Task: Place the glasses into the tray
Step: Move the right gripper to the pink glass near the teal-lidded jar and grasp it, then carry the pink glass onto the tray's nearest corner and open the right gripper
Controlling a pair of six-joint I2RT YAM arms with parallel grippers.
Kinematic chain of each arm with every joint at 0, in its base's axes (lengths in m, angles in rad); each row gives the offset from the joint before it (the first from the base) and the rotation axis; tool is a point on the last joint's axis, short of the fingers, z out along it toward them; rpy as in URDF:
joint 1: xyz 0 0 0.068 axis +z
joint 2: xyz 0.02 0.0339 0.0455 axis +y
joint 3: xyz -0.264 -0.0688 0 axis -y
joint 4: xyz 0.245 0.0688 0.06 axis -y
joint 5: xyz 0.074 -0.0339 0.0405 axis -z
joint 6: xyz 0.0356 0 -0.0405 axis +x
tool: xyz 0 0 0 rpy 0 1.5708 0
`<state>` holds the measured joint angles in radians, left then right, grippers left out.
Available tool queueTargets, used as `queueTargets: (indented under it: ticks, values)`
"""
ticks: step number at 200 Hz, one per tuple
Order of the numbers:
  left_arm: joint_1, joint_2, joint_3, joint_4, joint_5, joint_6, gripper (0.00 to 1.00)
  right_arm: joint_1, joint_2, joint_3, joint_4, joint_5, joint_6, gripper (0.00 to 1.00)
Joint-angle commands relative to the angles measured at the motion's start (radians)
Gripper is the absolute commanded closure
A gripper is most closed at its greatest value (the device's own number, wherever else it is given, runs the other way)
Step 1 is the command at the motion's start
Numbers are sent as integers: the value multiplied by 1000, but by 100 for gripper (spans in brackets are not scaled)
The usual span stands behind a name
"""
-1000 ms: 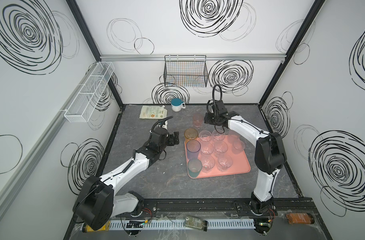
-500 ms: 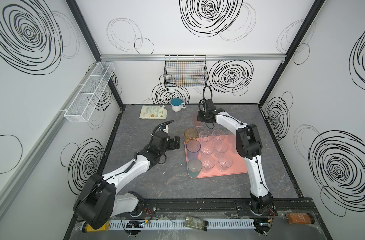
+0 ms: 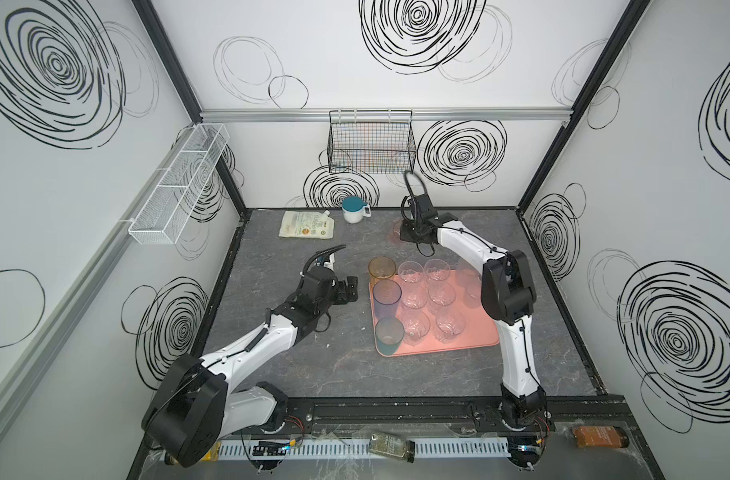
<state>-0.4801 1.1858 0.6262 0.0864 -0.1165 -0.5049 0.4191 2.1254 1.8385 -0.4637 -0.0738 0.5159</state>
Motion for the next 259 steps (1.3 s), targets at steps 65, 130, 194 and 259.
queueTargets:
  ticks: [65, 130, 194, 259]
  values:
    - [-42, -203, -1, -42, -136, -2, 4, 26, -662, -509, -8, 97, -36, 97]
    - [-133, -196, -11, 5, -174, 35, 3, -5, -1131, -847, -405, 340, 73, 99]
    - [-129, -206, -104, 82, -136, 3, 2, -65, -1199, -1028, -488, 325, 230, 97]
    - [-110, -228, -127, 85, -137, 10, 1, -131, -1184, -1203, -312, 278, 266, 87]
